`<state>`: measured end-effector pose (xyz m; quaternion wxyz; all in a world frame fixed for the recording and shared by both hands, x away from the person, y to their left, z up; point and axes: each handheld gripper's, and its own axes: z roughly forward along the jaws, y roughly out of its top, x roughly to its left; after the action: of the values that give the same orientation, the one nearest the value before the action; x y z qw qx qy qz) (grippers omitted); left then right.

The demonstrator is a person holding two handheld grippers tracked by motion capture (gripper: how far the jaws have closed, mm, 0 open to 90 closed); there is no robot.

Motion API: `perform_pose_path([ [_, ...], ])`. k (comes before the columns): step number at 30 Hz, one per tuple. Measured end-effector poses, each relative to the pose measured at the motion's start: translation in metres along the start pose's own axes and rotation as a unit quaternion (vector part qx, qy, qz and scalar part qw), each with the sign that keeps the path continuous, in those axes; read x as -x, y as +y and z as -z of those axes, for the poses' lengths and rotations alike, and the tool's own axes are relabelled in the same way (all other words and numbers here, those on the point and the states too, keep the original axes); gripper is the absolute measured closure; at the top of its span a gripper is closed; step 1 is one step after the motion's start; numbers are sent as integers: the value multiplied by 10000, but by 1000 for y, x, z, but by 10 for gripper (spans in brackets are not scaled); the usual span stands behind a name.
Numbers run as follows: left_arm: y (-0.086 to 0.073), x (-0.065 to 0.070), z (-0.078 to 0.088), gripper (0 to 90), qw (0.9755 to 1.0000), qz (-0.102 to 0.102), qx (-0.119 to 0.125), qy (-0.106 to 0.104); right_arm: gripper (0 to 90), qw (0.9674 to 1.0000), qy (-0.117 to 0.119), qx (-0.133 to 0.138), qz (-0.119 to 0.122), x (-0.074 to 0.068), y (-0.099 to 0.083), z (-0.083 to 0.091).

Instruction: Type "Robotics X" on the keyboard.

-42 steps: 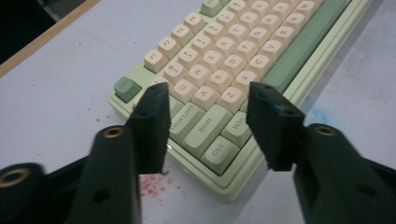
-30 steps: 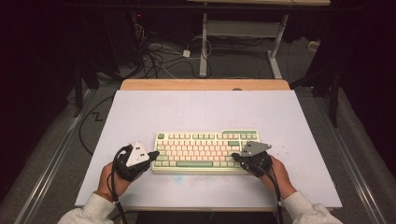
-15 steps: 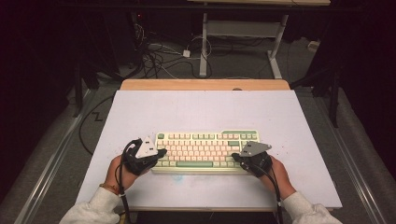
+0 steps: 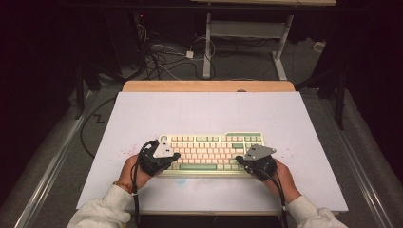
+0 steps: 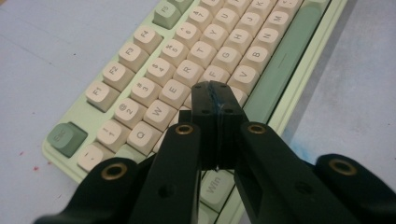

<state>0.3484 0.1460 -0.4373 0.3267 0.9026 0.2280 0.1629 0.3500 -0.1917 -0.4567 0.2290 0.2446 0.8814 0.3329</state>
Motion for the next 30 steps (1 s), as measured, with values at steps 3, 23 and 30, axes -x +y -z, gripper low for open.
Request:
perform_pose_path([
  [3,2,0,-5,869,9999,-51,-90,-43,900,10000,-3,1,2,0,0,0],
  [23,5,1,-16,869,9997,-112,-221,-73,900,10000,-10,6,10,0,0,0],
  [30,4,2,-18,869,9996,-123,-262,-54,900,10000,-8,0,1,0,0,0],
])
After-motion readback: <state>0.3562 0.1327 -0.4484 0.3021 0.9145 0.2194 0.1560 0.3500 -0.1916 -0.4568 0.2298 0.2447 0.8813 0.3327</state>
